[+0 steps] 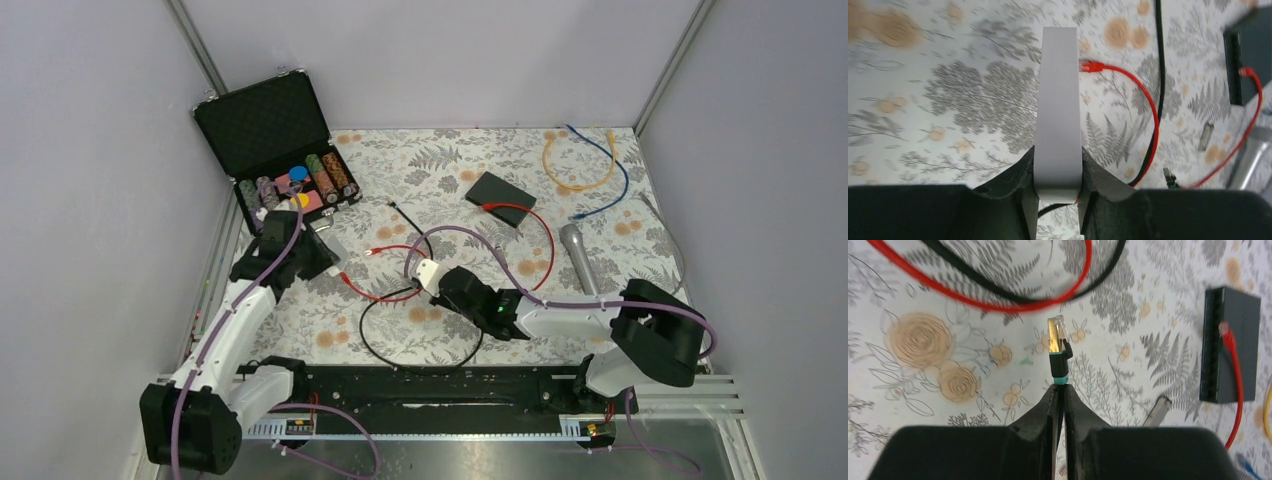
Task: Insert the plug into the switch port
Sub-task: Move the connector to the center of the board.
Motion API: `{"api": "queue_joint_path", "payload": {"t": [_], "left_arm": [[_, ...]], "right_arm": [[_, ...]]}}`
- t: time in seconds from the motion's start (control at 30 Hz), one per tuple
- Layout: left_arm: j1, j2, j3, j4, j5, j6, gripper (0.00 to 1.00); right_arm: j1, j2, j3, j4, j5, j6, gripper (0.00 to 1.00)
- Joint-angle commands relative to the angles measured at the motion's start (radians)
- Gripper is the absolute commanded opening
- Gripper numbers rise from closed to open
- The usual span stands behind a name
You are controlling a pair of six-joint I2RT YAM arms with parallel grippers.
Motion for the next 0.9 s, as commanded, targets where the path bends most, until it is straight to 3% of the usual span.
{"api": "queue_joint_path", "payload": {"t": [0.0,0.07,0.23,0.37,0.5,0.7,0.87], "left_arm": [[0.043,-0.053,0.096,-0.019,-0.188,0.060,0.00],[0.048,-0.088,0.091,0.017,-0.170,0.053,0.00],[0.046,-0.115,0.026,0.158,0.194,-0.064,0.00],[0.031,-0.091,-0.034,0.269,0.291,-0.150,0.00],[0.028,-0.043,-0.128,0.508,0.413,-0.286,0.00],[-0.003,0.029,-0.250,0.826,0.500,-0.586,0.00],[-0.030,-0.061,-0.299,0.883,0.446,-0.619,0.00]], "right_arm": [[0.006,0.033,0.008,-0.100,0.054,0.104,0.00],[0.006,0.033,-0.015,-0.080,0.023,0.140,0.00],[0.006,-0.088,-0.147,0.143,0.074,0.066,0.00],[0.010,-0.187,-0.094,0.139,0.121,-0.041,0.00],[0.043,-0.216,-0.057,0.206,0.187,-0.111,0.00],[0.083,-0.177,0.062,0.171,0.200,-0.205,0.00],[0.117,-0.120,0.154,0.096,0.235,-0.177,0.00]]}}
